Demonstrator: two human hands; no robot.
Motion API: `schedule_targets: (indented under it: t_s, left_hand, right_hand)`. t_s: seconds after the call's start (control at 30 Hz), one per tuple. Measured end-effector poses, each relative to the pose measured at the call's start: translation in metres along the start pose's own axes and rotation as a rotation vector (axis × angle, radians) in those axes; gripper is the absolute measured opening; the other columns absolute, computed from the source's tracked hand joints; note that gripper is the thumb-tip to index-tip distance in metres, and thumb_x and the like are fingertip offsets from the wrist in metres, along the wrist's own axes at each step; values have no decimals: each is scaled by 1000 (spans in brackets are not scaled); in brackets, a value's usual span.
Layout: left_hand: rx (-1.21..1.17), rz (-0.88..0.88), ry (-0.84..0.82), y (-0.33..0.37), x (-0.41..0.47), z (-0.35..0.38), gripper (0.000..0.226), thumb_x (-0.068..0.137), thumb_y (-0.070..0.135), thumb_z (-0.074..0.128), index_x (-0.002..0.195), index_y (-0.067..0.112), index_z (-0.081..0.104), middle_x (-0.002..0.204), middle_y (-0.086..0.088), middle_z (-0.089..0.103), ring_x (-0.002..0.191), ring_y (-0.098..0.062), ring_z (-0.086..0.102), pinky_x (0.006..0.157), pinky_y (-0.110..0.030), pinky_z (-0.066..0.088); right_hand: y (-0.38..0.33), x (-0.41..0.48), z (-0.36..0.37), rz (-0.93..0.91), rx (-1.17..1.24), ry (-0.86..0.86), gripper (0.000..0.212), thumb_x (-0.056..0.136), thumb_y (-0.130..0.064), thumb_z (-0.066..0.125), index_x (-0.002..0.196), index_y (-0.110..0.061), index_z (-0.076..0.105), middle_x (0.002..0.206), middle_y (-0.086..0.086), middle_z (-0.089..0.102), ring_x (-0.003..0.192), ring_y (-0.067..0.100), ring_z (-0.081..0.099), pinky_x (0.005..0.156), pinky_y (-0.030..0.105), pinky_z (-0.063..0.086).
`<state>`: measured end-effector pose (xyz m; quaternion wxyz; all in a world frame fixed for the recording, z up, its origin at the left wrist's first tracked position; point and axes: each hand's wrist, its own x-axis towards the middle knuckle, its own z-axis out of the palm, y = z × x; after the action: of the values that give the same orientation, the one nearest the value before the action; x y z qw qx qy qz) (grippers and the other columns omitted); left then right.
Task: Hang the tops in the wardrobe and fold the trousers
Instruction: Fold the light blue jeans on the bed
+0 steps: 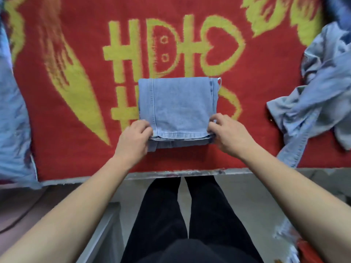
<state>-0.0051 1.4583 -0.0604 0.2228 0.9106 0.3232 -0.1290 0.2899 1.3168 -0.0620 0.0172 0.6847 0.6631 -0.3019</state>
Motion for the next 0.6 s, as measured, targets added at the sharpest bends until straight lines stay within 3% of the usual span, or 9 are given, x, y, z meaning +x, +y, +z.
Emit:
schedule_targets:
  t_s: [0.1, 0.2, 0.27, 0.33, 0.4, 0.5, 0.6]
  left_hand:
    - [77, 43, -78, 4, -1, 8, 27, 68, 12, 44, 90, 3, 58, 112, -15, 58, 112, -37, 50, 75, -46, 52]
    - [89, 69, -59, -1, 16, -12, 28, 76, 25, 40, 84, 8, 61, 92, -12, 63, 89, -36, 58, 67, -44, 48]
    - [-20, -19, -13, -6, 36, -33, 29, 80, 27, 41, 86, 10, 64, 87, -11, 65, 84, -35, 60, 69, -44, 48]
    - [-104, -148, 74, -10, 64, -52, 24, 84, 19, 49, 99, 9, 64, 99, -13, 64, 95, -35, 58, 76, -44, 48]
    - [-98, -222, 91, -11, 96, -64, 33, 84, 15, 50, 116, 10, 58, 118, -13, 58, 110, -34, 52, 87, -46, 45]
    - [-152, -262, -95, -1, 149, -71, 56, 82, 18, 51, 138, 16, 44, 141, -9, 47, 131, -30, 42, 106, -47, 35]
    - [-105, -270, -426, 3, 184, -67, 76, 73, 32, 60, 143, 19, 36, 143, -8, 48, 131, -30, 44, 107, -47, 33]
  right_hand:
    - [-3, 4, -1, 8, -9, -159, 24, 72, -22, 59, 95, -17, 65, 113, 11, 60, 82, 35, 57, 66, 42, 52]
    - [-4, 19, -25, 61, 14, -167, 42, 77, -40, 39, 96, -25, 74, 99, 8, 62, 90, 33, 57, 78, 41, 49]
    - [-3, 36, -48, 148, 97, -100, 40, 82, -39, 43, 102, -24, 74, 100, 10, 59, 99, 34, 57, 85, 41, 47]
    - [3, 63, -65, 235, 175, -1, 37, 88, -35, 52, 118, -21, 67, 112, 12, 56, 111, 33, 53, 93, 41, 44]
    - [5, 93, -76, 280, 200, -4, 50, 87, -36, 53, 134, -18, 57, 127, 14, 52, 123, 33, 47, 101, 42, 41]
    - [0, 135, -80, 270, 91, -126, 65, 87, -42, 51, 146, -15, 43, 138, 18, 47, 129, 37, 43, 105, 46, 38]
    - [-9, 161, -75, 225, 33, -330, 59, 84, -47, 59, 132, -14, 49, 127, 16, 56, 110, 35, 52, 85, 40, 44]
